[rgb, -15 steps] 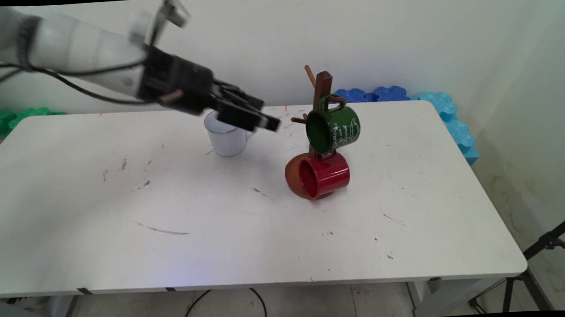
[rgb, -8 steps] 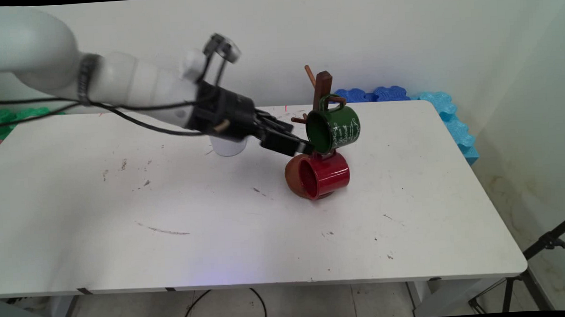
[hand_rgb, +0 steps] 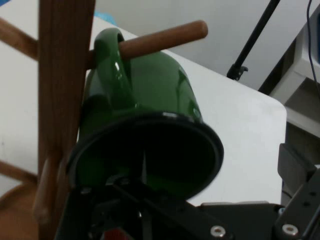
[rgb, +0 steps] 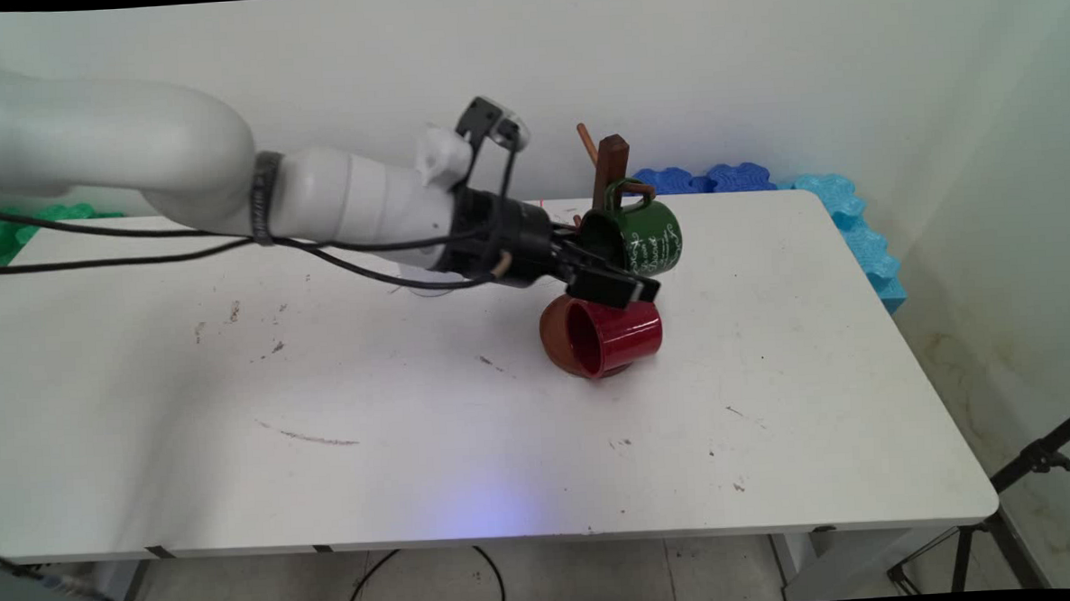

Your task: Pick up the green mug from the rack

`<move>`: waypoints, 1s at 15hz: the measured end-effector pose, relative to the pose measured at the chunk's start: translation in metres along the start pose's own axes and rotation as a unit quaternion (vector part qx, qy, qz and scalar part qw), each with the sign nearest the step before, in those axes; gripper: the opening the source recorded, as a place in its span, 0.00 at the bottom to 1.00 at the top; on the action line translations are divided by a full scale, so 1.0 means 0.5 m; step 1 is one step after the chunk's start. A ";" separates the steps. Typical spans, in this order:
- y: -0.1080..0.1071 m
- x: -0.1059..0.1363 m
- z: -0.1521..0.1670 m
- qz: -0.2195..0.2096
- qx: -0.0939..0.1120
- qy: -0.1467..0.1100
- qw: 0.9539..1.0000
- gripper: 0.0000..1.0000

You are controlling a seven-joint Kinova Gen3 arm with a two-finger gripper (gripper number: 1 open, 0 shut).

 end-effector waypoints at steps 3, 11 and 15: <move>0.005 -0.003 0.032 0.003 0.000 0.012 1.000 1.00; 0.008 -0.009 0.068 0.006 0.003 0.031 1.000 0.00; 0.009 -0.015 0.077 0.008 0.005 0.038 0.999 0.00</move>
